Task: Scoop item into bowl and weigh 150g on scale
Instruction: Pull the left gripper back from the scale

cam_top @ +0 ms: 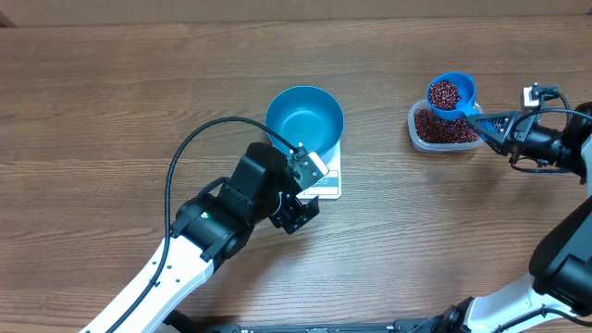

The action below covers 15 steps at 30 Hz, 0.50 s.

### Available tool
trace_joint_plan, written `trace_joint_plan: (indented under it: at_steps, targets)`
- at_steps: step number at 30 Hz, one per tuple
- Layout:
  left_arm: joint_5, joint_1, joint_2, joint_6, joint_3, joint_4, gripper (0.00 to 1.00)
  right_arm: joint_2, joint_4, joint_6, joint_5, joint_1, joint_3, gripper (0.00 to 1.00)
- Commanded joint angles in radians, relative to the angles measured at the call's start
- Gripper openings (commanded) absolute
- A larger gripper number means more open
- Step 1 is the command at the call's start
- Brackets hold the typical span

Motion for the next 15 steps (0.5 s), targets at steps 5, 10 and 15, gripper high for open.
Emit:
trace_joint_plan:
  at_steps: [5,10,15]
  targets:
    - [-0.015,0.005,-0.013,-0.097,0.025,-0.020,1.00,0.004,0.005,-0.019,-0.024,-0.003,-0.006,0.04]
    - [-0.027,0.005,-0.014,-0.128,0.066,-0.112,1.00,0.004,0.005,-0.019,-0.024,-0.003,-0.006,0.04]
    - [-0.055,0.005,-0.014,-0.142,0.119,-0.192,0.99,0.004,0.005,-0.019,-0.024,-0.003,-0.006,0.04]
